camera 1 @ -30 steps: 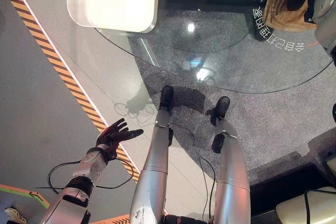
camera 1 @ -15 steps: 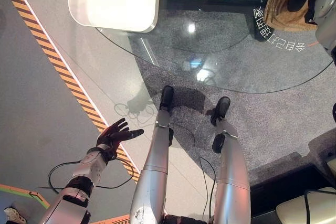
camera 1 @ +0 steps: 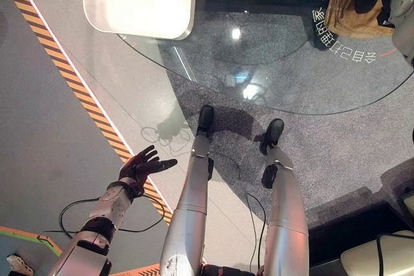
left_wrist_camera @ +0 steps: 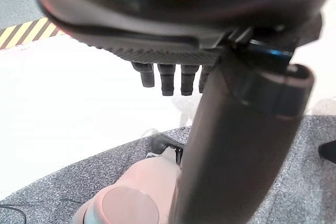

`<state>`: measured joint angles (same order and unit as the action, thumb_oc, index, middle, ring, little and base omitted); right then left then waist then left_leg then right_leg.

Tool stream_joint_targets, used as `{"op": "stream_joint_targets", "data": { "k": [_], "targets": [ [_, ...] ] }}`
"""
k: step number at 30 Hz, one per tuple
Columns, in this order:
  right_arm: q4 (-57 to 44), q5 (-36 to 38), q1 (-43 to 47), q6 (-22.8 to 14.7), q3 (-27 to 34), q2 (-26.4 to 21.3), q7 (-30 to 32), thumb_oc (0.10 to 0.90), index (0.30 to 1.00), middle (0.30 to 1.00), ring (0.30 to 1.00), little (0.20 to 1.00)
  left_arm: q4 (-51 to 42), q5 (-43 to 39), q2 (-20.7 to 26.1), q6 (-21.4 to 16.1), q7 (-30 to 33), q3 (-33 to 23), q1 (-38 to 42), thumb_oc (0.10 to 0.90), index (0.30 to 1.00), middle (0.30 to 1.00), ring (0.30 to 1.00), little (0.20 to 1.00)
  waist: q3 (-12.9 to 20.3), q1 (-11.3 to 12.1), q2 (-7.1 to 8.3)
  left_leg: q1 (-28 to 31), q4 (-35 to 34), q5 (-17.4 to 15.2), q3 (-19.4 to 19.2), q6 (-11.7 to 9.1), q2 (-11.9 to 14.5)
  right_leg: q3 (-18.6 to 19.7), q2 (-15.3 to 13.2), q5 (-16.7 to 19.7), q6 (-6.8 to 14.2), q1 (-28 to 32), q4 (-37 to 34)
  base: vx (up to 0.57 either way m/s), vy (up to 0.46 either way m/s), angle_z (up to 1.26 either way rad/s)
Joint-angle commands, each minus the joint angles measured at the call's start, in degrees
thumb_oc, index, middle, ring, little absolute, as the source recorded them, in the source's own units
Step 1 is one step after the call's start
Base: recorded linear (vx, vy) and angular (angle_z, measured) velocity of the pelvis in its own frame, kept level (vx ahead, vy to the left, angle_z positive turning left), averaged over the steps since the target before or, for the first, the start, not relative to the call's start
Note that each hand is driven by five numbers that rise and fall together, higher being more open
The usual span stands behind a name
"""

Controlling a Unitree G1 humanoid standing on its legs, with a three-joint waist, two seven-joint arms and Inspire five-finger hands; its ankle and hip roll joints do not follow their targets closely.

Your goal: Wipe the table with a cloth and put it in the basket.

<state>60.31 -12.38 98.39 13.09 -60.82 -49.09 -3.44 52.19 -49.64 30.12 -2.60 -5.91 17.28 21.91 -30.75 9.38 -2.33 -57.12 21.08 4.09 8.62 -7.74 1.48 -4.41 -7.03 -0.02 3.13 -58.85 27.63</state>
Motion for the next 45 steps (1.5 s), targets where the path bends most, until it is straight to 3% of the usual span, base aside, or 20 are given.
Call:
{"op": "stream_joint_targets", "data": {
  "k": [1, 45],
  "targets": [
    [0.62, -1.41, 3.05, -1.06, -3.5, -4.15, -0.69, 0.1, 0.3, 0.3, 0.3, 0.2, -0.61, 1.23, 2.93, 0.09, -0.31, -1.36, -7.42, 0.8, 0.9, 0.9, 0.9, 0.9, 0.95, -0.02, -2.76, 0.17, -0.97, -0.94, -2.65, 5.16, -3.45, -5.15, 2.84, -3.89, -1.89, 2.34, -0.15, 0.0, 0.0, 0.0],
    [-3.23, -1.36, 2.85, 0.93, -3.53, -4.5, -0.7, 0.1, 0.3, 0.3, 0.3, 0.2, -1.49, 0.77, 3.15, 0.17, 0.27, -1.52, -7.17, 0.8, 0.9, 0.9, 0.9, 0.9, 0.95, -0.52, -2.37, 1.32, -2.71, -0.43, -3.36, 5.18, -3.23, -5.38, 2.88, -2.82, -1.5, 3.27, -2.31, 0.0, 0.0, 0.0]
  ]
}}
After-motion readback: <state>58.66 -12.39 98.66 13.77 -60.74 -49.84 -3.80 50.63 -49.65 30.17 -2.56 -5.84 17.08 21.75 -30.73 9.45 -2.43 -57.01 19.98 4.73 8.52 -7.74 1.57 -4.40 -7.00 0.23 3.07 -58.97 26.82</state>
